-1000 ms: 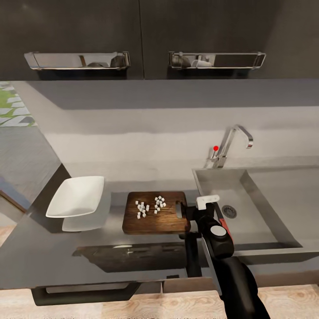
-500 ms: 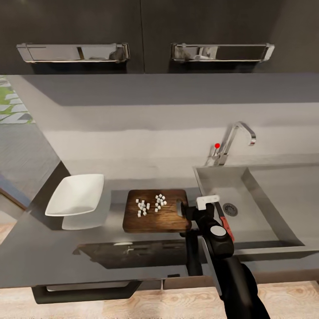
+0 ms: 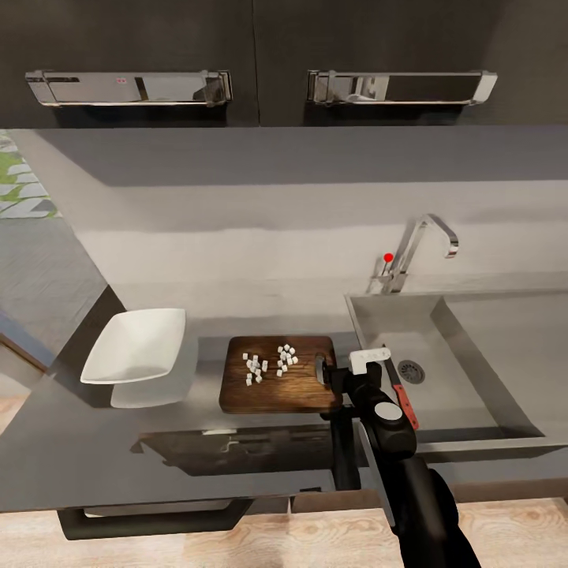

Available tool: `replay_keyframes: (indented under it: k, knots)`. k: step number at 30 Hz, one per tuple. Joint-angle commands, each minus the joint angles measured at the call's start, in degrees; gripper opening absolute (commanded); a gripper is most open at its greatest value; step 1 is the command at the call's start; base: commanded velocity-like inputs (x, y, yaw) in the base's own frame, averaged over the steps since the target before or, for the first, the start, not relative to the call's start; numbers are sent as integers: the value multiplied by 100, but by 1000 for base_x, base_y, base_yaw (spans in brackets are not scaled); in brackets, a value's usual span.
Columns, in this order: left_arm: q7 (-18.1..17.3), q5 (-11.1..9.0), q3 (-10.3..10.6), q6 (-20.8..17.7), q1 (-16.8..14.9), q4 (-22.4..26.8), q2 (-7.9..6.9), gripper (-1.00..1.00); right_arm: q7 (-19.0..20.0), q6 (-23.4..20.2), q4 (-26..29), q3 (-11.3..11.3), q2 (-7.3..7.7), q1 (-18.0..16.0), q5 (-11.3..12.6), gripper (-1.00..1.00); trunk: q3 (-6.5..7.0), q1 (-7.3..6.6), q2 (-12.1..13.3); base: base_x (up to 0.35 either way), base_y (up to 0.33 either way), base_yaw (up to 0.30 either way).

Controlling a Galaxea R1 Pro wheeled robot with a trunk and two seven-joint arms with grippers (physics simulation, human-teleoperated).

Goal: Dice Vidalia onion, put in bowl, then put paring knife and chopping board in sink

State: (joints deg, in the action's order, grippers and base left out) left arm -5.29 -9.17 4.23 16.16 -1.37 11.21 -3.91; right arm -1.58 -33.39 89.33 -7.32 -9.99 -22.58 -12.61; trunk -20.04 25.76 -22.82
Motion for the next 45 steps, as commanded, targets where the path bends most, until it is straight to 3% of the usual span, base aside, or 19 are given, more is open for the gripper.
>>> replay_keyframes:
  k: [1, 7, 14, 45]
  knots:
    - [-16, -59, 43, 19, -3, -5, -3, 100, -17, -36, 8, -7, 0, -7, -21, 100, -9, 3, -10, 0, 0, 0]
    - [-16, -59, 43, 19, -3, -5, -5, 100, -13, -36, 14, -7, 0, -5, 6, 100, -16, 3, -10, 0, 0, 0]
    - [-16, -59, 43, 19, -3, -5, -5, 100, -18, -73, 15, -6, 0, -7, 204, 100, -74, 3, -10, 0, 0, 0]
    - [-17, -59, 43, 19, -3, -14, -5, 100, -18, -106, 15, 2, 0, -5, 215, 100, -358, 3, -10, 0, 0, 0]
